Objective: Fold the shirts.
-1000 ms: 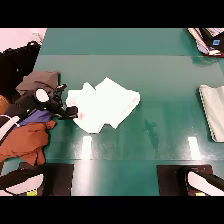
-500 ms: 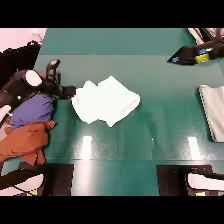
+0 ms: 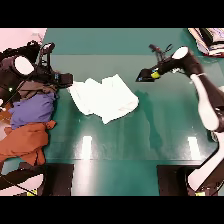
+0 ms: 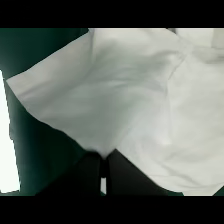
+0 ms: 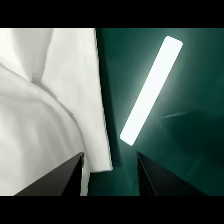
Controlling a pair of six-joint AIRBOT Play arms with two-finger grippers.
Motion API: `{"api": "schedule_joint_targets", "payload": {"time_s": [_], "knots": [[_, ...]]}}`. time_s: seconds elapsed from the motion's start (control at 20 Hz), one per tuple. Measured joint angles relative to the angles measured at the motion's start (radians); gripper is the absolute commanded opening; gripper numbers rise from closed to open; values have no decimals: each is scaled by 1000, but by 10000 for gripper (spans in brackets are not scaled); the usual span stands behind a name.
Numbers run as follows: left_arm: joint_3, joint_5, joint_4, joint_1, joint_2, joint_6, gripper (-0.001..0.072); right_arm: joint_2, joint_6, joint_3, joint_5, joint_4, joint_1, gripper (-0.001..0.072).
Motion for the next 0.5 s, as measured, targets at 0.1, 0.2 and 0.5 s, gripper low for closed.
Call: {"api": "schedule_joint_targets", "payload": {"time_s": [0.1, 0.2, 0.5], "knots": [[2, -6, 1, 0, 0, 0, 25, -82, 0, 75, 8, 2, 33, 394], [3, -6, 1, 0, 0, 0, 24, -149, 2, 135, 24, 2, 62, 394], [4, -6, -8, 0, 0, 0, 24, -219, 8, 141, -31, 111, 106, 13]]}}
